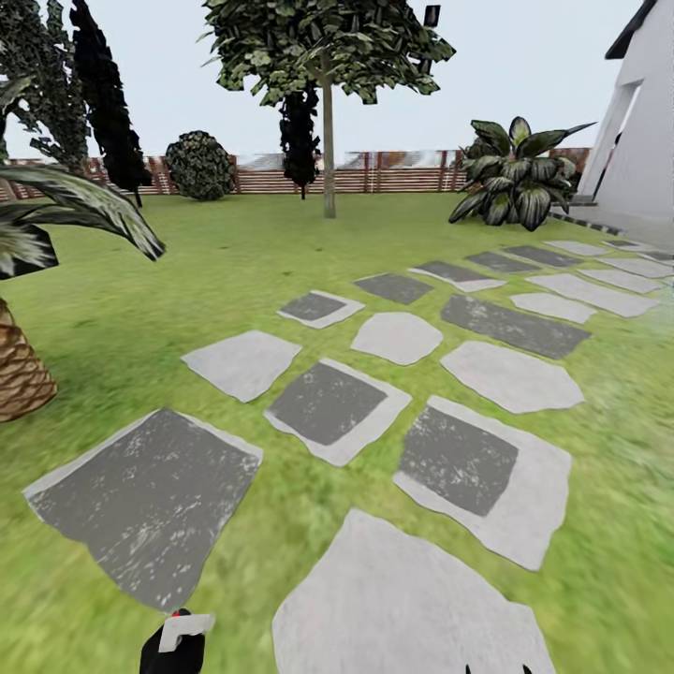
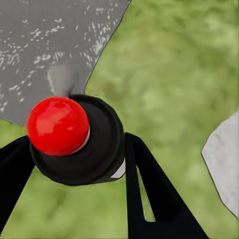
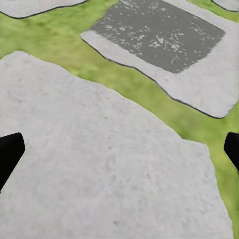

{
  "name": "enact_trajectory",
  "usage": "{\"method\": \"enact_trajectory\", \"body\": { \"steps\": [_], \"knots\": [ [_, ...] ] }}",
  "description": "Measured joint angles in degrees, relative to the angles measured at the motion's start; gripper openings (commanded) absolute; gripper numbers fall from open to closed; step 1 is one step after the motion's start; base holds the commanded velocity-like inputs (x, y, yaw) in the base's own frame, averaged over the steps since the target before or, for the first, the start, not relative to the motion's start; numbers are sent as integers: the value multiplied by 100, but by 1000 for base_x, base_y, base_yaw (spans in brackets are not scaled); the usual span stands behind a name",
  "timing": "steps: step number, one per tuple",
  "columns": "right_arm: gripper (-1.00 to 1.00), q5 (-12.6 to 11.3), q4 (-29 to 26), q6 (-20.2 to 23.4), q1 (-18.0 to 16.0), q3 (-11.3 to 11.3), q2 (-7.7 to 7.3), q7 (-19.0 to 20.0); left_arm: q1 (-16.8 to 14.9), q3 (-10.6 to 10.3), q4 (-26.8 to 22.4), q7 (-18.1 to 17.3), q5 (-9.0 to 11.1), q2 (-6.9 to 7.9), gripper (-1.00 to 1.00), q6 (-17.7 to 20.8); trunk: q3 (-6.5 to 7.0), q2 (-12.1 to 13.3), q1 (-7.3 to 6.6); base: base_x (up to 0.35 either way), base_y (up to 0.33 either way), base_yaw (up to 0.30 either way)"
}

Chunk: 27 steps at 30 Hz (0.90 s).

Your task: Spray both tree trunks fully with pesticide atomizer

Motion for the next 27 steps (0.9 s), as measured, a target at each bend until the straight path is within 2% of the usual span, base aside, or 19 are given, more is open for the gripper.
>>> {"method": "enact_trajectory", "body": {
  "steps": [27],
  "knots": [
    [100,0,0,0,-2,0,-2,0,0,0,0,0,0,0,-100,0,0,0,0,340,0,0]
  ]
}}
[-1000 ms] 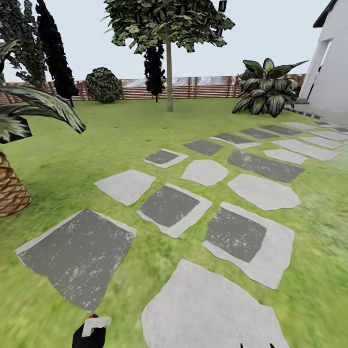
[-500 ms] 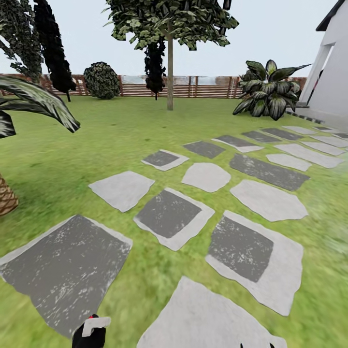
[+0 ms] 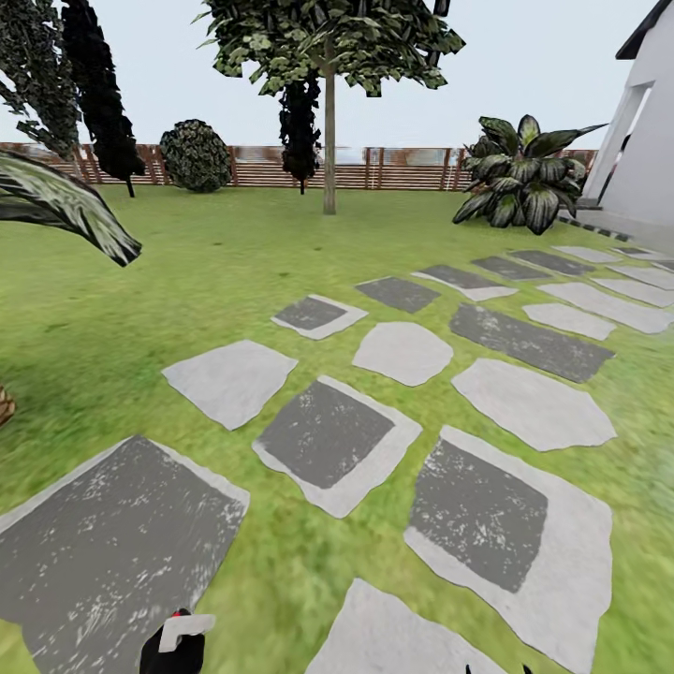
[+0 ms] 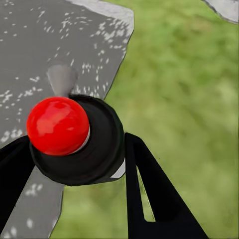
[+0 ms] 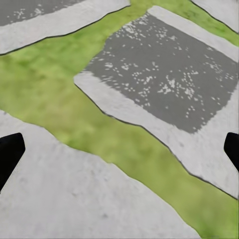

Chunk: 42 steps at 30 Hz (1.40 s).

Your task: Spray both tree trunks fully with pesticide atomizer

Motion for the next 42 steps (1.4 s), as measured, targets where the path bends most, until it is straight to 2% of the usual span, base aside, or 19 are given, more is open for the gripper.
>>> {"method": "enact_trajectory", "body": {
  "steps": [42],
  "knots": [
    [100,0,0,0,2,0,2,0,0,0,0,0,-2,0,-100,3,0,0,0,340,0,0]
  ]
}}
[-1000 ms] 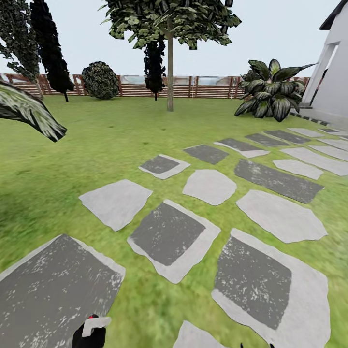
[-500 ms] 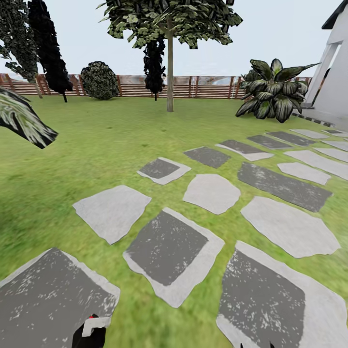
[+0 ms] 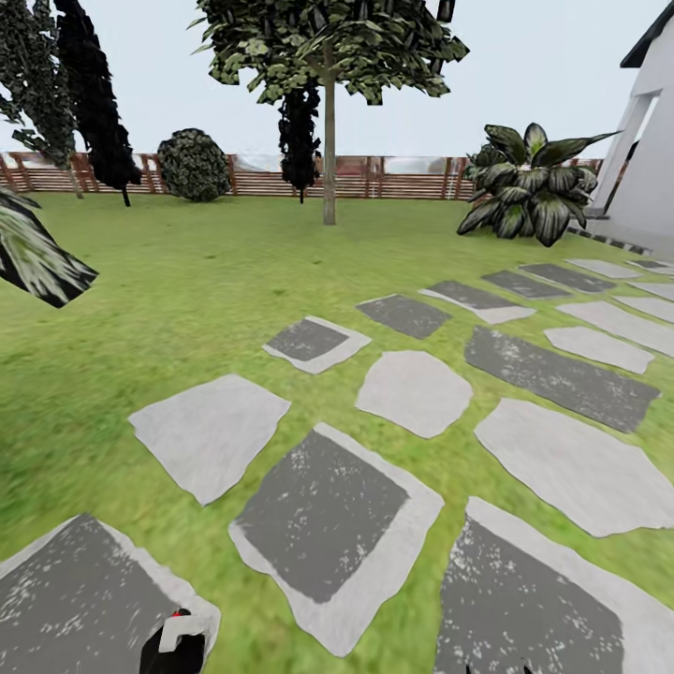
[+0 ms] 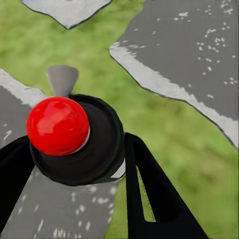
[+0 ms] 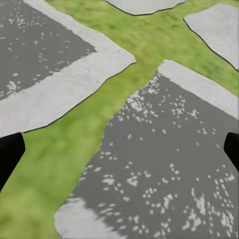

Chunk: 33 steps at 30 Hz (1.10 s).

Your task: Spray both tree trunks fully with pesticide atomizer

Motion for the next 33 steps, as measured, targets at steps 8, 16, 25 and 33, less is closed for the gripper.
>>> {"method": "enact_trajectory", "body": {
  "steps": [8,16,25,33],
  "knots": [
    [100,0,0,0,-4,0,1,0,0,0,0,0,2,0,-100,-3,0,0,0,340,0,0],
    [100,0,0,0,-1,3,0,0,0,0,0,0,-1,0,-100,2,0,0,0,340,0,0],
    [100,0,0,0,-1,8,4,0,0,1,0,0,2,0,-100,-3,0,0,0,340,0,0],
    [100,0,0,0,-1,8,1,0,0,2,0,0,1,0,-100,-3,0,0,0,340,0,0]
  ]
}}
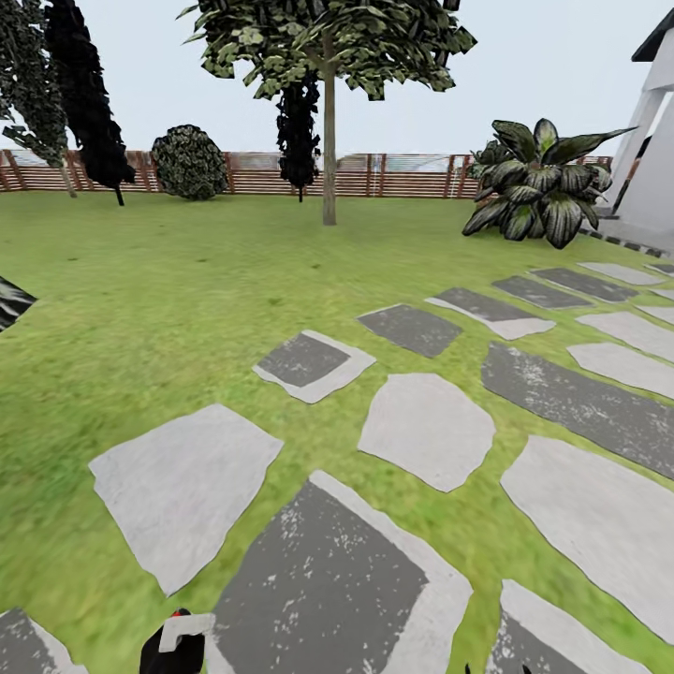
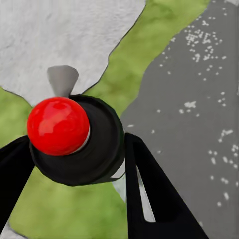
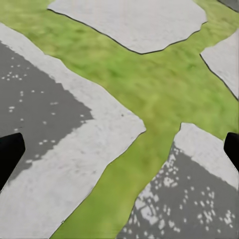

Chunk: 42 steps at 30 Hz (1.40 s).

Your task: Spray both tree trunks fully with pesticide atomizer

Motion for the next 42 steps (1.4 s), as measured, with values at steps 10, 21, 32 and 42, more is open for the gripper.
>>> {"method": "enact_trajectory", "body": {
  "steps": [10,21,32,42],
  "knots": [
    [100,0,0,0,1,-4,3,0,0,3,0,0,1,4,-100,8,0,0,0,340,0,0],
    [100,0,0,0,1,-5,3,0,0,8,0,0,1,9,-100,9,0,0,0,340,0,0],
    [100,-2,0,0,0,-4,-1,0,0,5,0,0,0,8,-100,9,0,1,1,340,0,0],
    [100,0,0,0,0,-2,3,0,0,7,0,0,-1,9,-100,9,0,0,0,340,0,0]
  ]
}}
